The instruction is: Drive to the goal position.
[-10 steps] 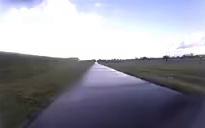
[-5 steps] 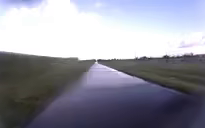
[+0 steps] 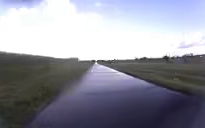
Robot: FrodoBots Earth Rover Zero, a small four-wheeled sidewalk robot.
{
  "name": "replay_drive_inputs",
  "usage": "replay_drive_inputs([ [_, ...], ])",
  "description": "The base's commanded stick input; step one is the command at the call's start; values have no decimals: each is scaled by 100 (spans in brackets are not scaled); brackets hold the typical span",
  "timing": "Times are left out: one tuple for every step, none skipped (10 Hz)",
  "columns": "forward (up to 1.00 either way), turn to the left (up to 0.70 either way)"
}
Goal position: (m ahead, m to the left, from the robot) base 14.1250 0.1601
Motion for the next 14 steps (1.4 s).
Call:
replay_drive_inputs([
  [45,0],
  [45,-27],
  [45,-23],
  [45,-9],
  [45,0],
  [45,0],
  [45,0],
  [45,0],
  [45,0],
  [45,0],
  [45,0],
  [45,0],
  [45,0],
  [45,0],
])
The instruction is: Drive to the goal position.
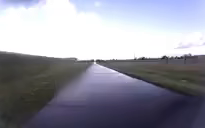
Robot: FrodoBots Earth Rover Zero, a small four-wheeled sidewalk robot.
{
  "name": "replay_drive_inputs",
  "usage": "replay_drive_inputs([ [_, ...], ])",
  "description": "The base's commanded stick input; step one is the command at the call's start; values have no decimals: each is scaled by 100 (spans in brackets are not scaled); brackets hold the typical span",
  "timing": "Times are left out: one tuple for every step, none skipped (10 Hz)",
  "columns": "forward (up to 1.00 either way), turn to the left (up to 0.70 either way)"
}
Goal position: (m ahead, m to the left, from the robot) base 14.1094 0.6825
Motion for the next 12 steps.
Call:
replay_drive_inputs([
  [45,0],
  [45,0],
  [45,0],
  [45,0],
  [45,0],
  [45,0],
  [45,0],
  [45,0],
  [45,0],
  [45,0],
  [45,0],
  [45,0],
])
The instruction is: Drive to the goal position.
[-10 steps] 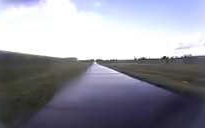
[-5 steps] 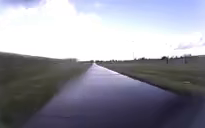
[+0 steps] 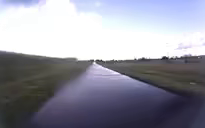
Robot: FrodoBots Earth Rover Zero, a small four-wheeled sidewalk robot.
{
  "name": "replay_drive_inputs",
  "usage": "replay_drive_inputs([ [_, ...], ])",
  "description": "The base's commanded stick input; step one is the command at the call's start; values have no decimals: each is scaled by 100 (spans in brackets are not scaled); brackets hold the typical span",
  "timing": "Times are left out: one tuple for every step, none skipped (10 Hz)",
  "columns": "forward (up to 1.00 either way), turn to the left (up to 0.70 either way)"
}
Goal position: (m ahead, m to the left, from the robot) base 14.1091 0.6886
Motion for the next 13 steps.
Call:
replay_drive_inputs([
  [45,0],
  [45,0],
  [45,0],
  [45,0],
  [45,0],
  [45,0],
  [45,0],
  [45,0],
  [45,0],
  [45,0],
  [45,0],
  [45,0],
  [45,0],
])
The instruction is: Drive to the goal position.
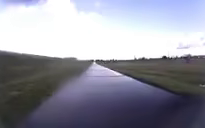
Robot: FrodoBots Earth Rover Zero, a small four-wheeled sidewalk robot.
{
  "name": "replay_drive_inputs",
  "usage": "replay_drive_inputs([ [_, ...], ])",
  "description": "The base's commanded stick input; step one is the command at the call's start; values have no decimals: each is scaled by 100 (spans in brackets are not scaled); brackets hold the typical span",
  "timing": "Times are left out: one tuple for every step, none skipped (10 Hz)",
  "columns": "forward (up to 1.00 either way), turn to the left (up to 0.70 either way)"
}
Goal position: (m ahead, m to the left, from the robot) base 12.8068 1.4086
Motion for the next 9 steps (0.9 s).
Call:
replay_drive_inputs([
  [45,0],
  [45,0],
  [45,0],
  [45,0],
  [45,0],
  [45,16],
  [45,27],
  [45,27],
  [45,7],
])
